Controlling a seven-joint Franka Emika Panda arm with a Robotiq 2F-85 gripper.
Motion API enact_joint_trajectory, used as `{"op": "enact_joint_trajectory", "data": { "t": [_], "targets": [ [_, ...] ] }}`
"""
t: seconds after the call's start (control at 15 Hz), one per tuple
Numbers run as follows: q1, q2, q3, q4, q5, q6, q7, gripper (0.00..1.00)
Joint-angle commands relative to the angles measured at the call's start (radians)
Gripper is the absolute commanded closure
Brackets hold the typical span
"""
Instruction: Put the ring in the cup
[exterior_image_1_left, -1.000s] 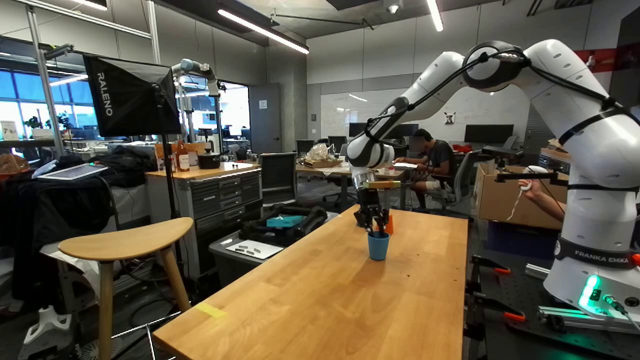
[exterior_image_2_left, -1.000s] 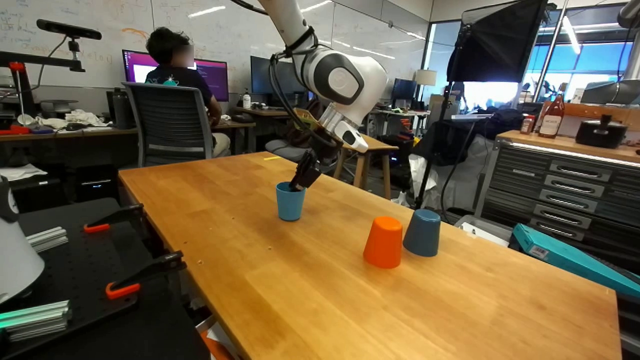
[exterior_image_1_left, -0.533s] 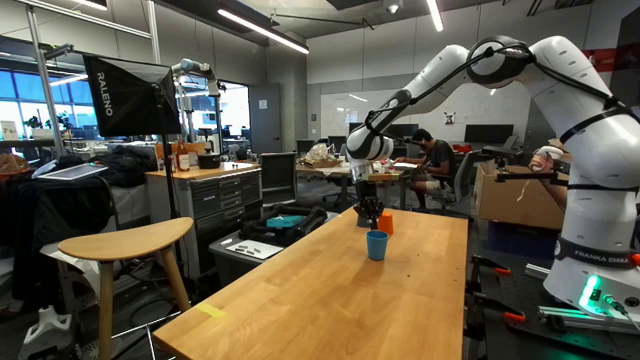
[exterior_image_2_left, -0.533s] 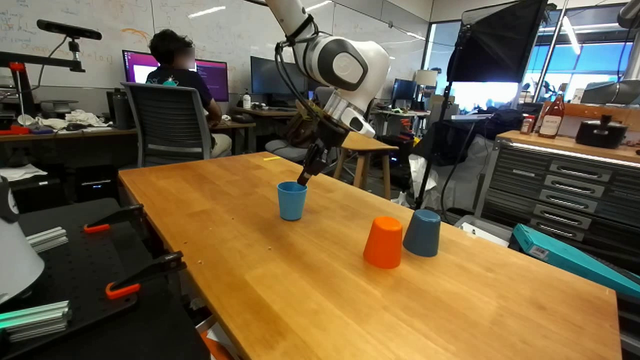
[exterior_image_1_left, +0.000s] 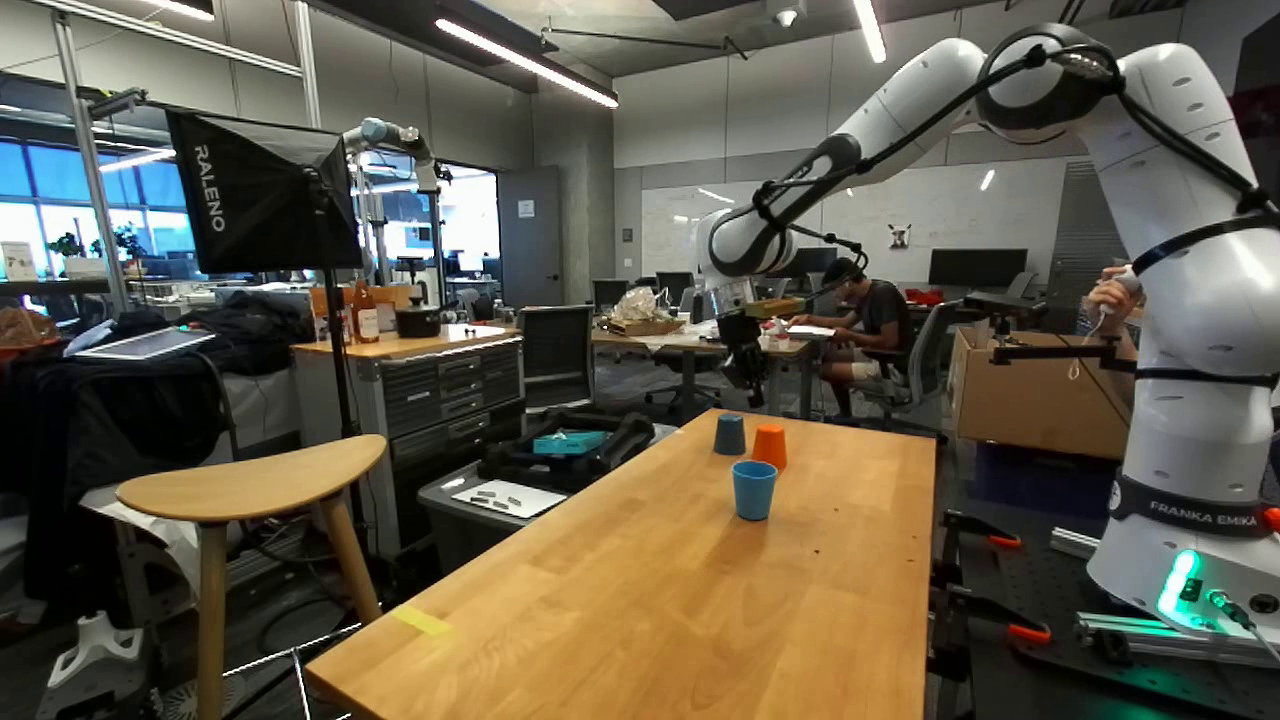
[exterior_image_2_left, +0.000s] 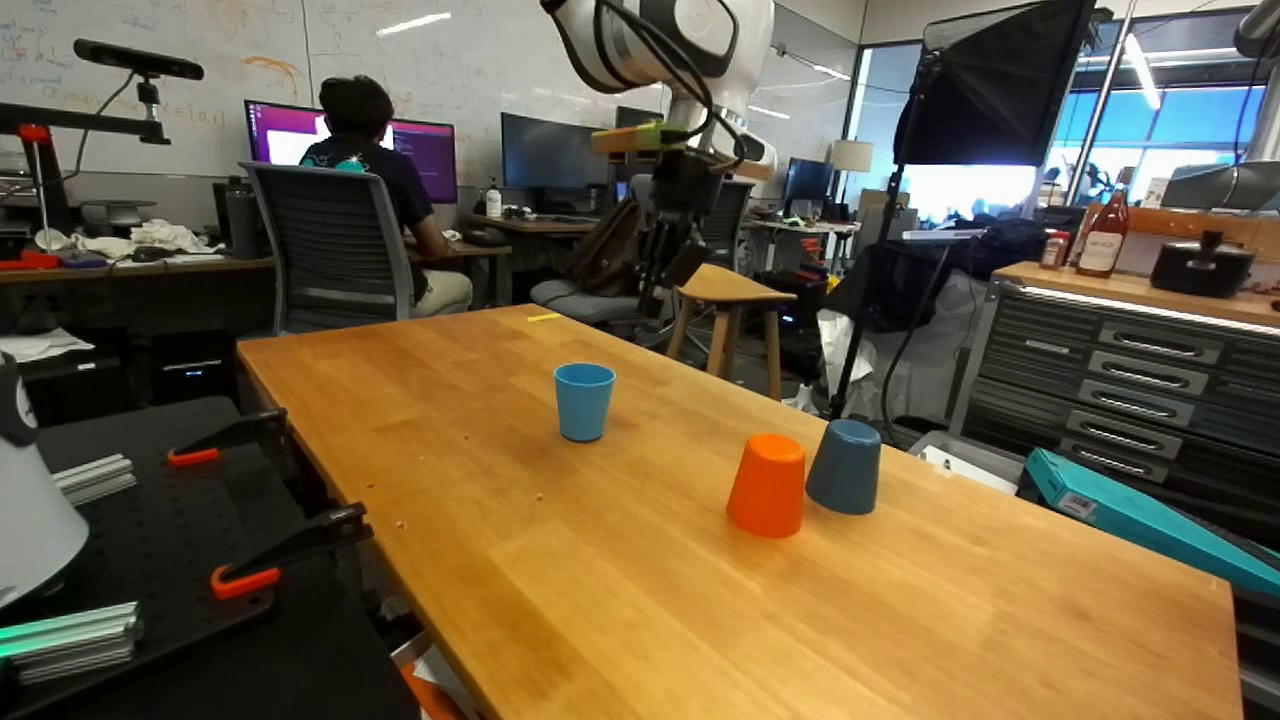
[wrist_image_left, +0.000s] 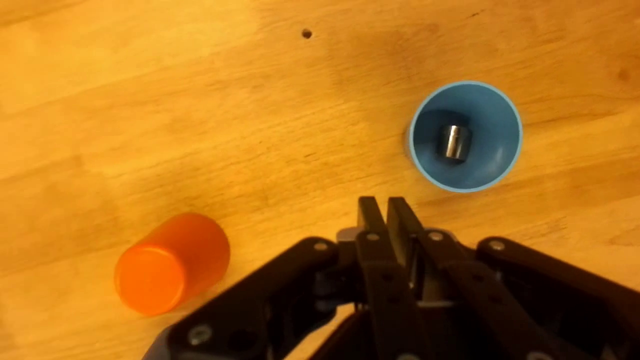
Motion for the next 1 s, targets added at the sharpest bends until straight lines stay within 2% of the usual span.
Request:
{"op": "enact_joint_trajectory", "data": {
  "t": [0.0,0.07,0.13,0.27,0.53,0.73,0.8,0.93],
  "targets": [
    [0.025,-0.142,-0.008,-0.118,-0.112,0.044,-0.094,0.86],
    [0.026,-0.17,-0.004,-0.137,-0.139,0.053,-0.12,0.84],
    [0.026,-0.192,0.0,-0.151,-0.156,0.066,-0.152,0.61],
    [0.019,-0.223,0.002,-0.169,-0.152,0.079,-0.201,0.54],
    [-0.001,-0.223,-0.014,-0.168,-0.137,0.061,-0.257,0.22],
    [-0.018,-0.229,-0.025,-0.178,-0.1,0.081,-0.252,0.01],
    [-0.004,-0.198,-0.019,-0.15,-0.128,0.057,-0.23,0.19],
    [-0.013,-0.198,-0.023,-0.152,-0.122,0.059,-0.231,0.03]
  ]
}}
